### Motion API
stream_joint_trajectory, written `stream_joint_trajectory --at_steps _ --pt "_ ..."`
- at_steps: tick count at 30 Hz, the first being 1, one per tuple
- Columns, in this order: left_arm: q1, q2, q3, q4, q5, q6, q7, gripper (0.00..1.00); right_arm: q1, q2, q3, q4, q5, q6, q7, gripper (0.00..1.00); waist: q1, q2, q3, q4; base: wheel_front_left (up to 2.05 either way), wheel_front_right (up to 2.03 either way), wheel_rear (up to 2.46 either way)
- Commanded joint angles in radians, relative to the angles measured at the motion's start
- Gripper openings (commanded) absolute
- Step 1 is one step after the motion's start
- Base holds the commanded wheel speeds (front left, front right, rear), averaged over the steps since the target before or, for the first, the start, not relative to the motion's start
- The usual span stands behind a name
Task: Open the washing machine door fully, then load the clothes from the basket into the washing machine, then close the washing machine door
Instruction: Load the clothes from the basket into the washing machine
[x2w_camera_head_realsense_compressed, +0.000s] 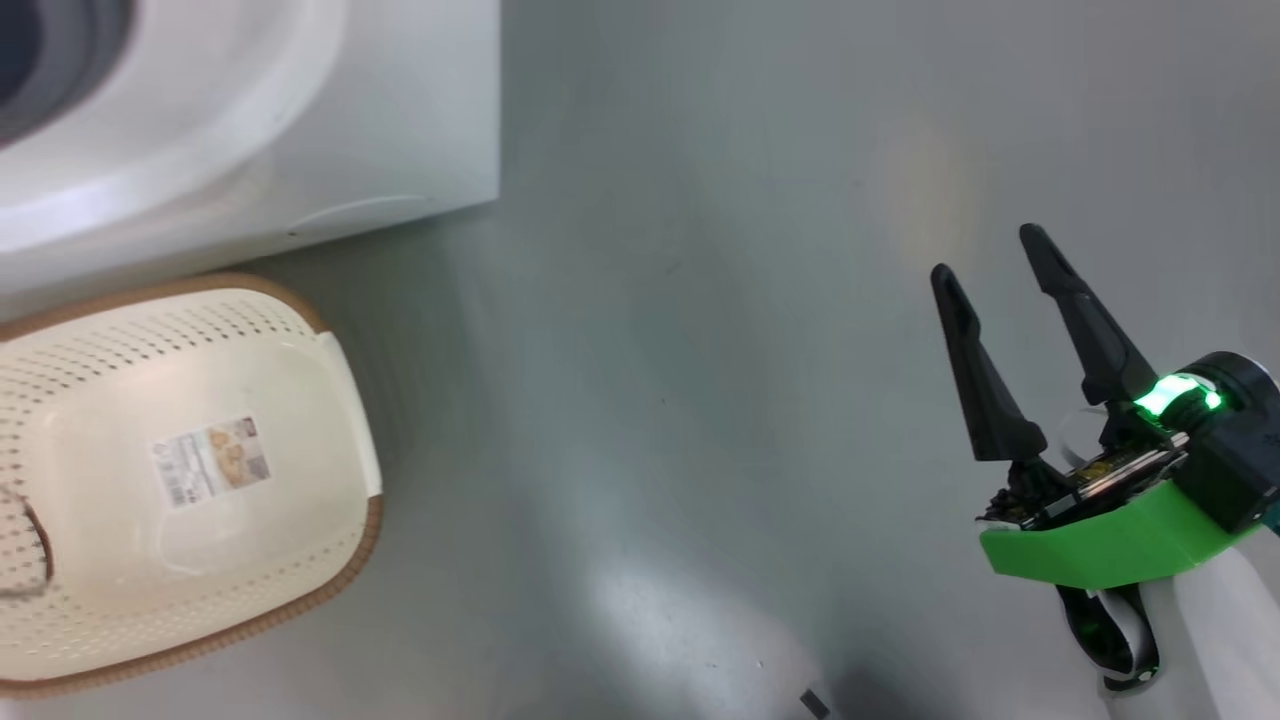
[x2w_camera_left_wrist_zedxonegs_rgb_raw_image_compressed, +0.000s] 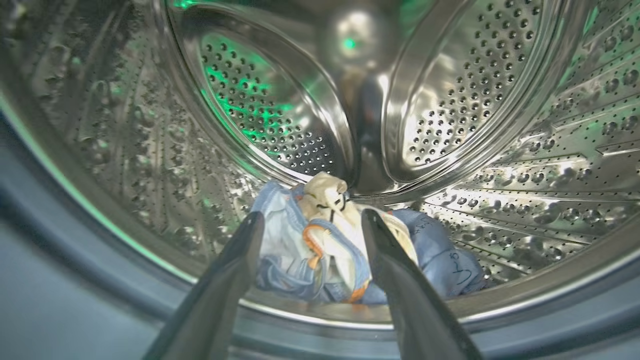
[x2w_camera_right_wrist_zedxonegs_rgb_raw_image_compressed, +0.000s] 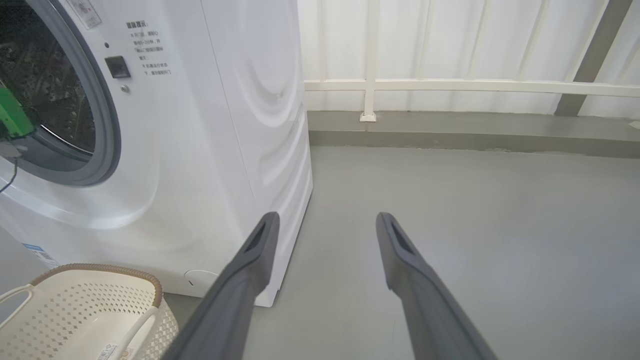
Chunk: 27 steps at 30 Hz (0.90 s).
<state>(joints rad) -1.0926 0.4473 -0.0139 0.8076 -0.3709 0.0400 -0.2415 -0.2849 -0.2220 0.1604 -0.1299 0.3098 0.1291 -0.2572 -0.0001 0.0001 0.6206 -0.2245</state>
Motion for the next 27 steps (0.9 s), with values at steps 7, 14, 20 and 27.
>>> stream_joint_trajectory --at_steps 7,14,20,27 --pt "0.276 0.008 0.093 -0.254 0.013 0.03 -0.02 1.0 0.073 -0.026 -0.008 -0.024 -0.016 0.002 -0.005 1.0 0.0001 -0.0001 -0.137 0.087 0.0 0.0 0.0" --pt "0.634 -0.109 0.165 -0.576 0.061 0.05 -0.02 1.0 0.128 -0.04 -0.016 -0.009 -0.027 0.002 -0.005 1.0 0.0001 -0.0001 -0.234 0.124 0.0 0.0 0.0" --pt "0.894 -0.24 0.165 -0.794 0.117 0.073 -0.02 1.0 0.179 -0.049 -0.028 0.0 -0.034 0.002 -0.005 1.0 0.0001 -0.0001 -0.303 0.159 0.0 0.0 0.0" --pt "1.071 -0.337 0.089 -0.883 0.176 0.09 -0.02 1.0 0.249 -0.064 -0.046 0.017 -0.045 0.002 -0.005 1.0 0.0001 -0.0001 -0.389 0.203 0.0 0.0 0.0"
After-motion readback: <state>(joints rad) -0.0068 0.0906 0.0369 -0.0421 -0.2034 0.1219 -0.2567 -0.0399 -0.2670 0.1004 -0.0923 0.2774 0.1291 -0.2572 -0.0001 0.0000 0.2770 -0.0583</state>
